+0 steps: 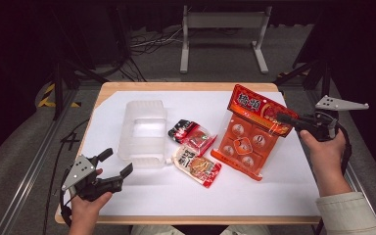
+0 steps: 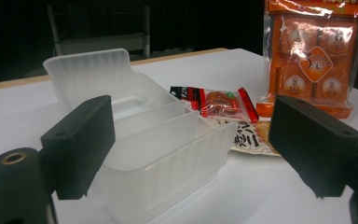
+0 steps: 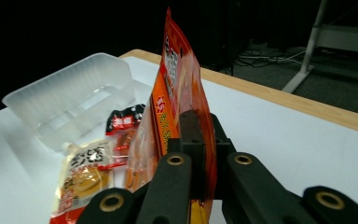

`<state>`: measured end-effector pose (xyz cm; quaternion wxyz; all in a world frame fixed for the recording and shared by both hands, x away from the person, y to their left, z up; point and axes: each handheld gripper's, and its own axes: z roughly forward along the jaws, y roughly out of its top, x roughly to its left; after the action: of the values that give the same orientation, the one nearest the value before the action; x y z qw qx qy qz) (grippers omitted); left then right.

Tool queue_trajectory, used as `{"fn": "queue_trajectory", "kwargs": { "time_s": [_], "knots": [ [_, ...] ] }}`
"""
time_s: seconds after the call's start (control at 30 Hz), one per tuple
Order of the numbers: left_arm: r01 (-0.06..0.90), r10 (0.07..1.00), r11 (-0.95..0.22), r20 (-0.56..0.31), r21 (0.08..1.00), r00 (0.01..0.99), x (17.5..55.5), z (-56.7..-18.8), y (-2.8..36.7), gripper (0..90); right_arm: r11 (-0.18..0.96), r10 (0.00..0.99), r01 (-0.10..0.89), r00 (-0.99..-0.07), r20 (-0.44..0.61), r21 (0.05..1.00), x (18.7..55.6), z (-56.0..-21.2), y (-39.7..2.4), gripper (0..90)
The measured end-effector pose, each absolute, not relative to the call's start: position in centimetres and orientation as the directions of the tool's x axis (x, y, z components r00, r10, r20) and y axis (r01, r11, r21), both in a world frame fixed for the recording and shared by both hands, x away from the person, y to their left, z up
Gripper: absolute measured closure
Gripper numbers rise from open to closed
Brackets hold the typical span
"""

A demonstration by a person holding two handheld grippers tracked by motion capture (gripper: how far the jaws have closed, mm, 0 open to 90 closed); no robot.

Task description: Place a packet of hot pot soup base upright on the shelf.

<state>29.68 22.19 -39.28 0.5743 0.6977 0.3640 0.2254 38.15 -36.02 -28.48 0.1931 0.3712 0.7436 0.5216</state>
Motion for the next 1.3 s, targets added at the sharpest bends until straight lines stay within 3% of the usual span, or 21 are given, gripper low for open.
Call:
{"fn": "queue_trajectory", "kwargs": {
  "time_s": [0.13, 0.37, 0.43, 0.47, 0.57, 0.8, 1.07, 1.3],
  "knots": [
    [0.306, 0.723, -0.113, -0.133, 0.945, 0.678, 30.4, -39.6, 21.7, 18.7, 0.196, 0.731, 0.329, -0.677, 0.086, 0.924, 37.5, -27.7, -35.3, 90.0],
    [0.235, 0.728, -0.142, -0.059, 0.961, 0.682, 30.4, -39.8, 20.7, 25.5, 0.236, 0.684, 0.281, -0.728, 0.046, 0.93, 36.2, -26.2, -33.7, 90.0],
    [0.279, 0.729, -0.123, -0.104, 0.953, 0.676, 30.5, -39.7, 20.4, 22.7, 0.255, 0.671, 0.264, -0.741, 0.026, 0.93, 35.8, -25.7, -33.2, 90.0],
    [0.34, 0.715, -0.089, -0.177, 0.936, 0.677, 30.7, -39.7, 20.3, 20.1, 0.265, 0.668, 0.254, -0.744, 0.013, 0.93, 35.6, -25.5, -32.9, 90.0],
    [0.368, 0.7, -0.055, -0.227, 0.928, 0.677, 30.9, -39.6, 20.2, 16.8, 0.281, 0.664, 0.237, -0.748, -0.01, 0.93, 35.4, -25.1, -32.5, 90.0],
    [0.31, 0.657, -0.112, -0.163, 0.944, 0.736, 31.4, -38.4, 18.5, 15.6, 0.268, 0.658, 0.221, -0.753, -0.011, 0.938, 35.3, -23.5, -32.8, 90.0],
    [0.291, 0.604, -0.107, -0.17, 0.951, 0.779, 32.3, -37.2, 16.5, 3.2, 0.274, 0.597, 0.172, -0.802, -0.027, 0.946, 34.4, -22.2, -31.8, 90.0],
    [0.271, 0.555, -0.114, -0.165, 0.956, 0.815, 33.3, -36.3, 14.9, 3.3, 0.294, 0.535, 0.139, -0.844, -0.042, 0.946, 34.0, -21.3, -30.0, 90.0]
  ]
}}
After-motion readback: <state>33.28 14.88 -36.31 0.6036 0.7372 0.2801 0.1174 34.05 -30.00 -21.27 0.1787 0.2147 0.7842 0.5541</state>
